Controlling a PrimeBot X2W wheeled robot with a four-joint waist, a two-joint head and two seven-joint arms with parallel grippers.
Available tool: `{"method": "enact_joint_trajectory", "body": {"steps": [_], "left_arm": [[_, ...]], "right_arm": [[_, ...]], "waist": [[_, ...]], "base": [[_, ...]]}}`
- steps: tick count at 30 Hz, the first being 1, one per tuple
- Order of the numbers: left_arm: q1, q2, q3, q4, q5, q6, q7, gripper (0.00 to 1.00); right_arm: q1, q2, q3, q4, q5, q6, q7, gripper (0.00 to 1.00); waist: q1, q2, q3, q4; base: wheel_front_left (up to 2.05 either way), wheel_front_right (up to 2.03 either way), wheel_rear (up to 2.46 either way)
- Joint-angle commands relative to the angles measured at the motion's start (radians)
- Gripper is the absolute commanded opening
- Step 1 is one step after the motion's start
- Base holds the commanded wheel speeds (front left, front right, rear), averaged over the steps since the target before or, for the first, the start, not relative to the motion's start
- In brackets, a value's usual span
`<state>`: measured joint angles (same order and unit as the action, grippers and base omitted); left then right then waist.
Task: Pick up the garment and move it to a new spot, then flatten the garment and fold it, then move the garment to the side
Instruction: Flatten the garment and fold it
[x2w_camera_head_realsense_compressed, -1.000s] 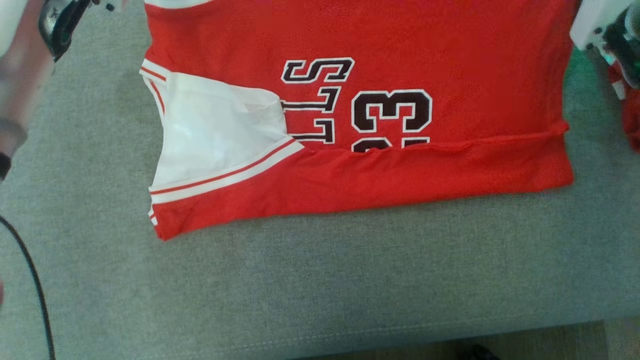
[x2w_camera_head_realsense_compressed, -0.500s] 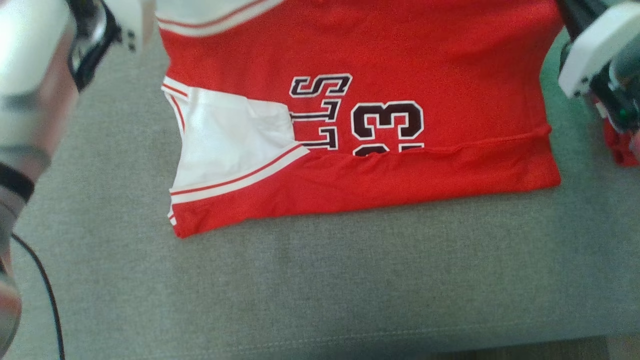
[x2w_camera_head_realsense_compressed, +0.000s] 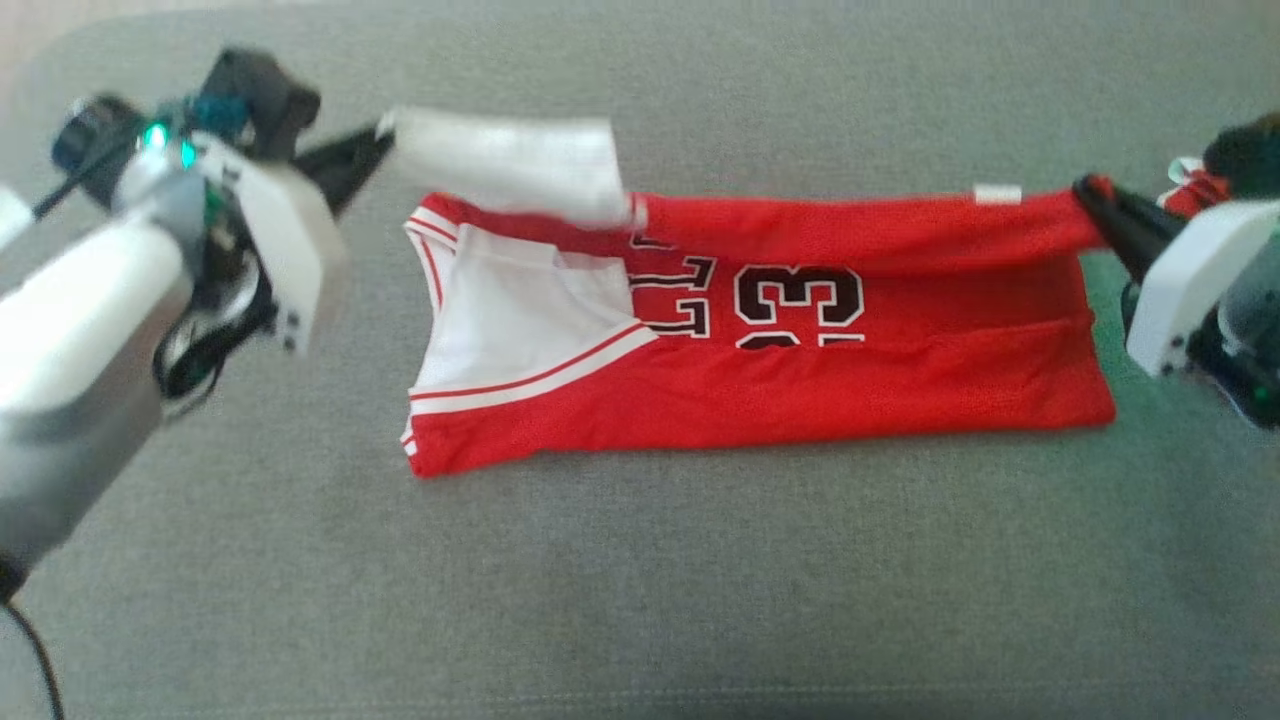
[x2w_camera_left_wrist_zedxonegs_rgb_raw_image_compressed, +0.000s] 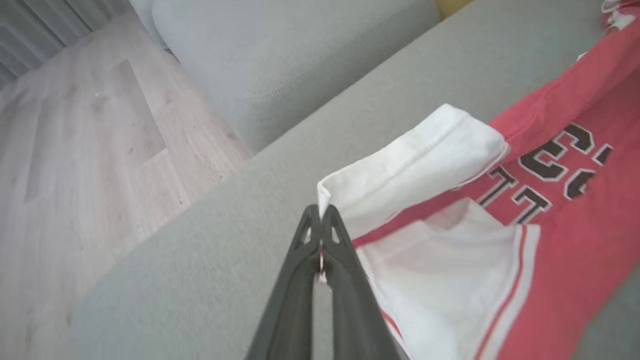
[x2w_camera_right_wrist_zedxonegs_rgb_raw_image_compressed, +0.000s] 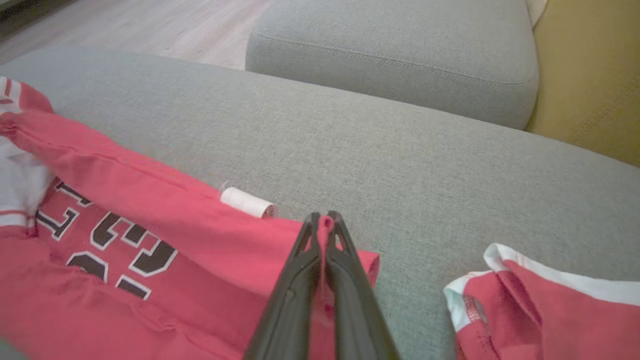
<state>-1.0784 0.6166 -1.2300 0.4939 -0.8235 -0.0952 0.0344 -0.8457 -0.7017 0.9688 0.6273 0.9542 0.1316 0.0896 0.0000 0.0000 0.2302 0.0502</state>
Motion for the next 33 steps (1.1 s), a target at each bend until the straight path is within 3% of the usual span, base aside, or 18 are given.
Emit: {"method": "enact_joint_trajectory", "body": {"steps": [1,5,12,16,25,26,27,28,29,30,33], "left_arm": [[-0.017,0.074,0.042,-0.067,-0.029,0.015,0.03,0.0],[0.061,0.161,0.031,-0.238,-0.095,0.04,0.119,0.0],[0.135,0.25,0.002,-0.422,-0.13,0.066,0.212,0.0],[0.166,0.277,-0.01,-0.484,-0.125,0.085,0.239,0.0],[0.209,0.296,-0.024,-0.496,-0.144,0.083,0.294,0.0],[0.216,0.297,-0.025,-0.497,-0.164,0.082,0.308,0.0],[0.22,0.299,-0.024,-0.5,-0.18,0.08,0.317,0.0],[0.223,0.301,-0.02,-0.502,-0.194,0.084,0.321,0.0],[0.225,0.301,-0.016,-0.503,-0.203,0.091,0.322,0.42],[0.227,0.302,-0.015,-0.506,-0.206,0.095,0.323,1.0],[0.233,0.299,-0.013,-0.509,-0.208,0.105,0.316,1.0]], "right_arm": [[0.024,-0.05,0.008,-0.03,0.009,-0.001,0.006,0.0],[0.066,-0.09,0.046,-0.072,0.023,-0.001,0.03,0.0],[0.111,-0.127,0.077,-0.106,0.05,-0.001,0.062,0.0],[0.132,-0.148,0.105,-0.122,0.052,-0.001,0.091,0.0],[0.16,-0.159,0.115,-0.143,0.103,-0.001,0.138,0.0],[0.16,-0.159,0.115,-0.142,0.105,-0.001,0.143,0.11],[0.161,-0.158,0.115,-0.142,0.105,-0.001,0.145,0.91],[0.164,-0.156,0.11,-0.139,0.116,-0.001,0.147,1.0],[0.167,-0.153,0.106,-0.137,0.126,-0.001,0.152,1.0],[0.171,-0.152,0.102,-0.134,0.136,-0.001,0.162,1.0],[0.181,-0.163,0.091,-0.129,0.156,-0.001,0.189,1.0]], "waist": [[0.0,0.0,-0.016,0.014],[0.0,0.0,-0.033,0.023],[0.0,0.0,-0.047,0.023],[0.0,0.0,-0.048,0.014],[0.0,0.0,-0.049,-0.003],[0.0,0.0,-0.05,-0.004],[0.0,0.0,-0.051,-0.005],[0.0,0.0,-0.052,-0.006],[0.0,0.0,-0.054,-0.007],[0.0,0.0,-0.057,-0.007],[0.0,0.0,-0.067,-0.006]], "base": [[0.0,0.0,0.0],[0.0,0.0,0.0],[0.0,0.0,0.0],[0.0,0.0,0.0],[0.0,0.0,0.0],[0.0,0.0,0.0],[0.0,0.0,0.0],[0.0,0.0,0.0],[0.0,0.0,0.0],[0.0,0.0,0.0],[0.0,0.0,0.0]]}}
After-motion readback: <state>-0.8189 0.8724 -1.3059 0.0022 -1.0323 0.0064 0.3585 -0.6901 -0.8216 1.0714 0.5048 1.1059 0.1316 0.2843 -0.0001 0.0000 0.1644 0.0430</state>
